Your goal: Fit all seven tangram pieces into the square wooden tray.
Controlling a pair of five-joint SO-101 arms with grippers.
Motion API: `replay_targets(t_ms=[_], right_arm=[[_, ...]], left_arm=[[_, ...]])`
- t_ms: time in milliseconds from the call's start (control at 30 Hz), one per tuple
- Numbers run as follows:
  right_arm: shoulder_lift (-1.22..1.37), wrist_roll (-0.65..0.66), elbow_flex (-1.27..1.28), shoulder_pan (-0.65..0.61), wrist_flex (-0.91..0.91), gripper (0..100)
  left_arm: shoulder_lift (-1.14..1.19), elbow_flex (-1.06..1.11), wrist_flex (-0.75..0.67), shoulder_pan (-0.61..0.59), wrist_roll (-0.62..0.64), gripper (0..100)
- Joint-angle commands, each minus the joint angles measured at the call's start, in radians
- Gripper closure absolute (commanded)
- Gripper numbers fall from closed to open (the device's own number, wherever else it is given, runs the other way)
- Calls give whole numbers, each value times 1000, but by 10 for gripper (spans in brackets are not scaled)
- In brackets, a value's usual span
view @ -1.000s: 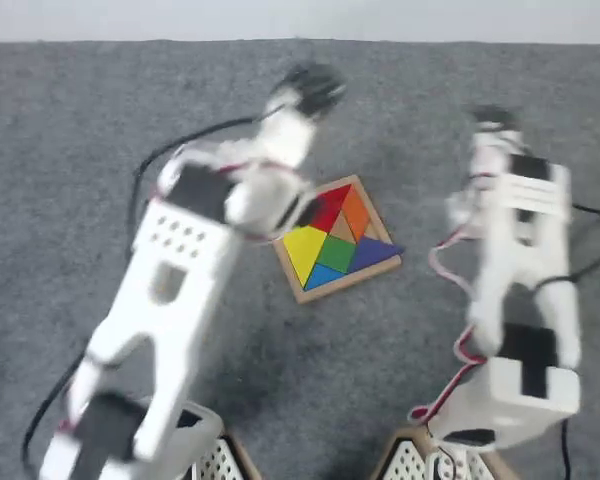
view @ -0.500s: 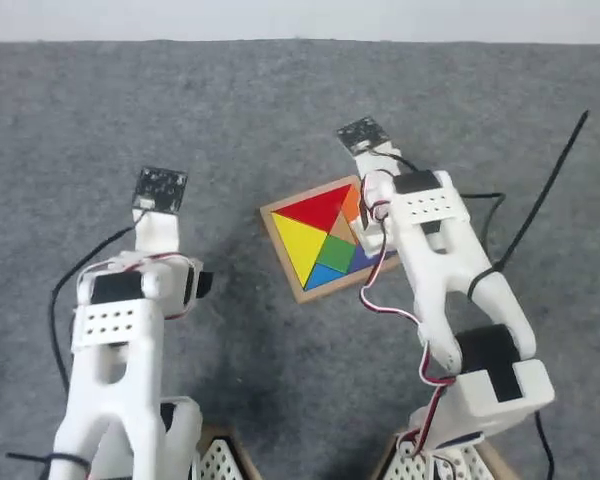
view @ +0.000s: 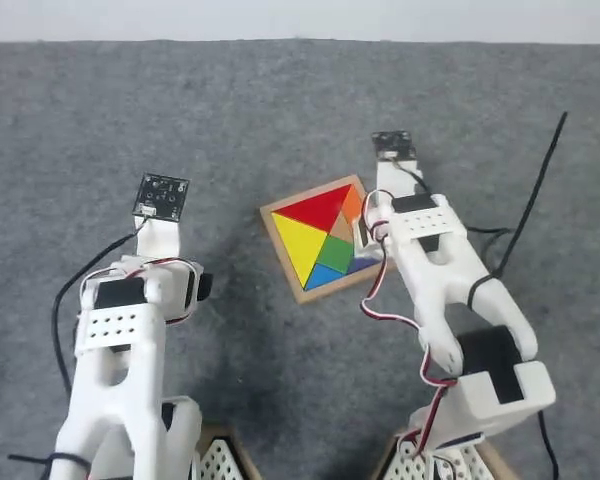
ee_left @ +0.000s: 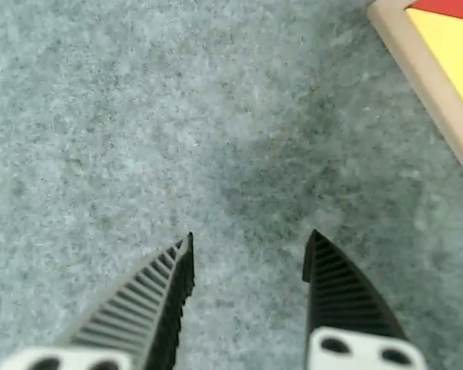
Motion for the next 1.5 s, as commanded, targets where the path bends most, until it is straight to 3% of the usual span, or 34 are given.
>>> replay_targets(t_ms=[0,100,300,733,967,1100,1233,1467], right_arm=[[33,-100,-18,30,-13,768],[61,-103,-44,28,31,796],[64,-103,-63,35,48,953],[-27,-104,-126,-12,90,961],[-125,-114,-48,24,160,943],[-166,-203,18,50,110,836],[-159,-210,51,71,54,732],[-22,-213,12,61,-16,745]], left_arm=[[-34,-4,-21,5,-9,776],[-29,-4,-18,20,-8,776],[-29,8,-21,25,-5,776],[-29,8,-23,25,-5,776],[-31,10,-23,34,-6,776],[-29,13,-18,58,-6,776],[-29,13,-18,58,-6,776],[-29,13,-17,60,-6,776]])
